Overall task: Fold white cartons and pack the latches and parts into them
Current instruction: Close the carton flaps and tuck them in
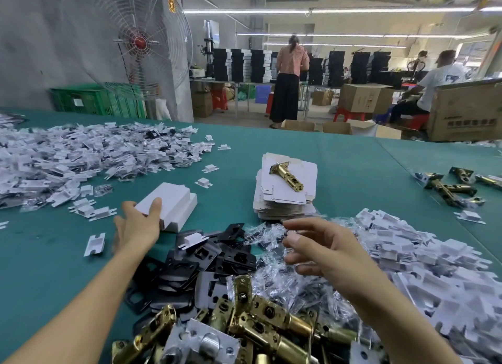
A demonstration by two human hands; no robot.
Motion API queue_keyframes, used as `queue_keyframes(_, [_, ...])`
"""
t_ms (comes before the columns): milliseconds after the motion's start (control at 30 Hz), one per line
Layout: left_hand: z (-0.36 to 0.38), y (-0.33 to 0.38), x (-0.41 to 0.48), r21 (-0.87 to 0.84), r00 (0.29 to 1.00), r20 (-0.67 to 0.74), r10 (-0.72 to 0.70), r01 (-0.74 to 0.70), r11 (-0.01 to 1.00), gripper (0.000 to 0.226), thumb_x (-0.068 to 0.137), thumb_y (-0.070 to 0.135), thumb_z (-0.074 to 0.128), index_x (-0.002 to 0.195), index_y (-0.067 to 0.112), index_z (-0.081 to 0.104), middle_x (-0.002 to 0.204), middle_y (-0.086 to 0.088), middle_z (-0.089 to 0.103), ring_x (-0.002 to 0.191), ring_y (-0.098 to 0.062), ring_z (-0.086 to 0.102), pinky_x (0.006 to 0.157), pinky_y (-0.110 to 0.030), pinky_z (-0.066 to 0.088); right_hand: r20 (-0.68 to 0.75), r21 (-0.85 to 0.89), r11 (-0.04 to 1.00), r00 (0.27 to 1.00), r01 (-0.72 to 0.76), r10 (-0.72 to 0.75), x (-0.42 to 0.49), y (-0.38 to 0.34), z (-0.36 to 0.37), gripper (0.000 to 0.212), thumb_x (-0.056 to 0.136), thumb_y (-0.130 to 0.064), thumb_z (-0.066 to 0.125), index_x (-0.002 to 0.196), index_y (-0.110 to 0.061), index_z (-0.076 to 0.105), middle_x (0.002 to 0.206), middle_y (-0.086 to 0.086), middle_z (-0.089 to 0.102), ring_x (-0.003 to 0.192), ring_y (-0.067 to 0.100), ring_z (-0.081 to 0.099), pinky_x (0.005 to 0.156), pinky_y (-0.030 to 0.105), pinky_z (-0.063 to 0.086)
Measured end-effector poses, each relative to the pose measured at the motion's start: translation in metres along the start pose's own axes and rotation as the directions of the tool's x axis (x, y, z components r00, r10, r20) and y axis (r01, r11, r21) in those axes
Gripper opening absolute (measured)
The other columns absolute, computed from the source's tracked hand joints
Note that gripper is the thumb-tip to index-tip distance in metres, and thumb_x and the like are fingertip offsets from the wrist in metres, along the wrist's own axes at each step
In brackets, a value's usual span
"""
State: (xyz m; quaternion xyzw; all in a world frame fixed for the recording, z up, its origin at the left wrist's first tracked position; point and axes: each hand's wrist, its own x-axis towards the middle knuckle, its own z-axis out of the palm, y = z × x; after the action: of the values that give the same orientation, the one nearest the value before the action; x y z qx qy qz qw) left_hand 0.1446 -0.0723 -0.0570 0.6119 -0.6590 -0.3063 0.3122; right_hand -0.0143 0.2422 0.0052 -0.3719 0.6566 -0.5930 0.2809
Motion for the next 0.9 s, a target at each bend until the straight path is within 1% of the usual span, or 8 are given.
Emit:
queue_keyframes(67, [0.005,0.005,-0.003,-0.019,0.998,0.054,-0.027,0.028,0.999,0.089,0.087,0.077,0.044,0.149,0.017,0.024,0.151,-0.019,0.026,0.131,-0.044,0.041,0.106,-0.057,0.036,0.009,0.005,1.0,1.0,-0.007,0.007,0.0,0.001,0.001,0.018,0.09,-0.029,0.069,0.108,-0.034,0.07,0.097,0.0,0.075,0.086,0.018,0.073,0.074,0.027,0.06])
queue_keyframes(133, [0.007,0.006,-0.005,-0.01,0.989,0.144,-0.023,0.025,1.0,0.114,0.076,0.078,0.062,0.157,0.02,0.007,0.158,-0.014,0.011,0.141,-0.044,0.03,0.111,-0.058,0.031,0.007,0.003,1.0,1.0,-0.013,0.013,0.001,0.002,0.001,0.018,0.089,-0.029,0.07,0.107,-0.033,0.07,0.096,0.0,0.075,0.085,0.017,0.073,0.073,0.026,0.059])
queue_keyframes(200, [0.007,0.006,-0.005,-0.004,0.982,0.189,0.004,-0.003,1.0,0.13,0.067,0.064,0.081,0.158,0.019,0.0,0.157,-0.01,0.009,0.143,-0.04,0.027,0.113,-0.054,0.03,0.007,-0.005,1.0,1.0,-0.019,0.019,0.002,0.003,0.002,0.018,0.09,-0.029,0.069,0.107,-0.032,0.07,0.096,-0.002,0.075,0.085,0.017,0.073,0.071,0.025,0.058])
queue_keyframes(300, [0.01,0.007,-0.002,-0.017,0.987,0.142,0.07,-0.068,0.998,0.111,0.069,0.037,0.087,0.154,0.01,0.021,0.147,-0.016,0.028,0.129,-0.034,0.04,0.1,-0.046,0.039,0.011,-0.015,1.0,1.0,-0.027,0.027,0.002,0.004,0.003,0.018,0.091,-0.028,0.068,0.108,-0.031,0.07,0.097,-0.002,0.075,0.085,0.017,0.073,0.07,0.024,0.058])
queue_keyframes(400, [0.013,0.01,-0.001,0.05,0.982,0.084,0.169,-0.174,0.984,0.076,0.071,0.035,0.084,0.13,0.004,0.047,0.127,-0.017,0.049,0.102,-0.025,0.04,0.079,-0.041,0.041,0.015,-0.022,0.999,0.999,-0.029,0.029,0.002,0.003,0.003,0.017,0.091,-0.028,0.068,0.108,-0.03,0.07,0.097,-0.001,0.075,0.085,0.017,0.073,0.07,0.023,0.058])
queue_keyframes(567, [0.012,0.013,-0.008,0.181,0.986,0.044,0.158,-0.164,0.97,0.077,0.074,0.047,0.075,0.137,0.015,0.044,0.127,-0.014,0.053,0.123,-0.035,0.042,0.081,-0.046,0.041,0.014,-0.045,0.998,0.999,-0.033,0.033,0.002,0.003,0.001,0.016,0.092,-0.029,0.067,0.108,-0.03,0.071,0.097,-0.002,0.076,0.085,0.016,0.073,0.07,0.023,0.057])
queue_keyframes(800, [0.012,0.011,-0.015,0.188,0.988,0.02,0.155,-0.156,0.97,0.082,0.077,0.052,0.07,0.14,0.01,0.039,0.129,-0.017,0.053,0.123,-0.039,0.041,0.083,-0.049,0.044,-0.01,-0.293,0.956,1.0,-0.005,0.002,0.001,0.008,-0.001,0.015,0.092,-0.034,0.063,0.108,-0.034,0.066,0.089,-0.024,0.07,0.078,0.004,0.071,0.063,0.019,0.052])
queue_keyframes(900, [0.008,0.008,-0.013,0.173,0.987,0.028,0.161,-0.163,0.971,0.081,0.076,0.05,0.072,0.139,0.008,0.041,0.128,-0.019,0.054,0.121,-0.041,0.043,0.087,-0.051,0.046,-0.041,-0.36,0.933,0.999,0.0,-0.016,0.001,0.009,-0.002,0.014,0.093,-0.037,0.062,0.106,-0.036,0.065,0.087,-0.021,0.069,0.071,0.005,0.07,0.057,0.016,0.05])
